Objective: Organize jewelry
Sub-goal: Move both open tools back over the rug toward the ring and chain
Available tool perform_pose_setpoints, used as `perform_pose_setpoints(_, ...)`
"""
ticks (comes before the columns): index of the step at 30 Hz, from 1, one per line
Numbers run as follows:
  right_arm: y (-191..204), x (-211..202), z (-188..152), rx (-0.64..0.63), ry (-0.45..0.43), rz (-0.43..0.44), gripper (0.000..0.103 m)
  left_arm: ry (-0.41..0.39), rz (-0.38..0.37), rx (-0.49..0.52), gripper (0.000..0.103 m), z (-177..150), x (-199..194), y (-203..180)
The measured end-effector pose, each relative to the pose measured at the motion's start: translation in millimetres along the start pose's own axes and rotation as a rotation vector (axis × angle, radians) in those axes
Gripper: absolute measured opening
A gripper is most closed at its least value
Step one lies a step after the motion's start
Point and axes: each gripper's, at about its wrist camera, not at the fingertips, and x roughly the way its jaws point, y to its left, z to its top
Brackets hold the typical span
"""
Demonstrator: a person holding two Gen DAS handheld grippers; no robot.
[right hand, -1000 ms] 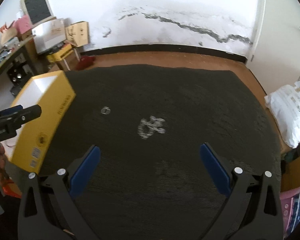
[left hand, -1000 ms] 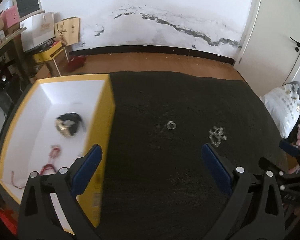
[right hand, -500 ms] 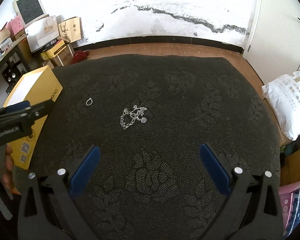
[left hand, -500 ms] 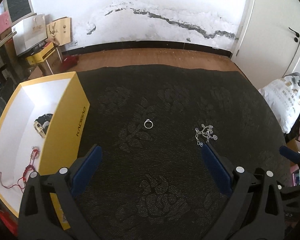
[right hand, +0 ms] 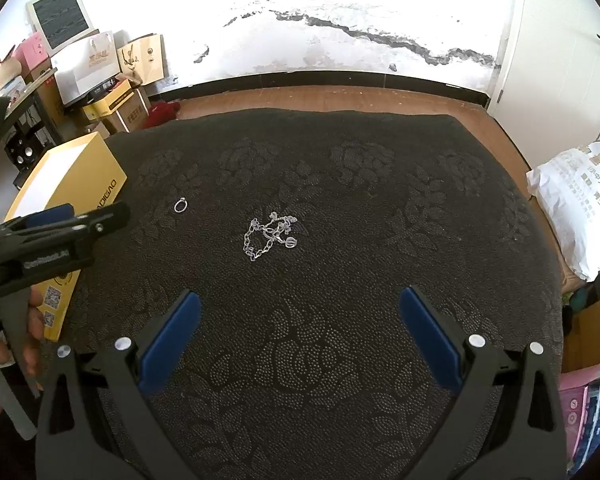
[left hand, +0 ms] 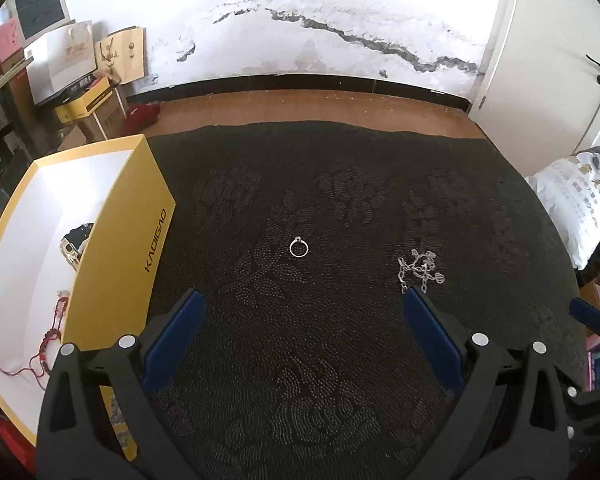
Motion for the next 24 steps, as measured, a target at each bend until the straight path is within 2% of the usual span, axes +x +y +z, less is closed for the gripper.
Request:
perform_pose_setpoints(7,0,12,6,0.005,0.013,-0.006,0.096,0.013,0.004,0.022,0.097,4,24,-5)
perform_pose_setpoints(11,0,19,9,0.012,0.02,-0.009,0.096,0.006,0.041,0.034,0.097,7,49,-1)
perform_pose_setpoints(14,1,25,10,0.011,0.027,-0.008,0.096,0.008,0.034,0.024,0.097,9,68,3)
perform_pose_setpoints(17,2,30,12,0.011,0.035,0.002,0.096,-0.015,-0.013,0.006,0.097,8,80,5)
perform_pose_setpoints(24,-1,38,17,0.02,0.041,0.018,0.096,0.03,-0.01,0.075,0.097,-3,116,-13)
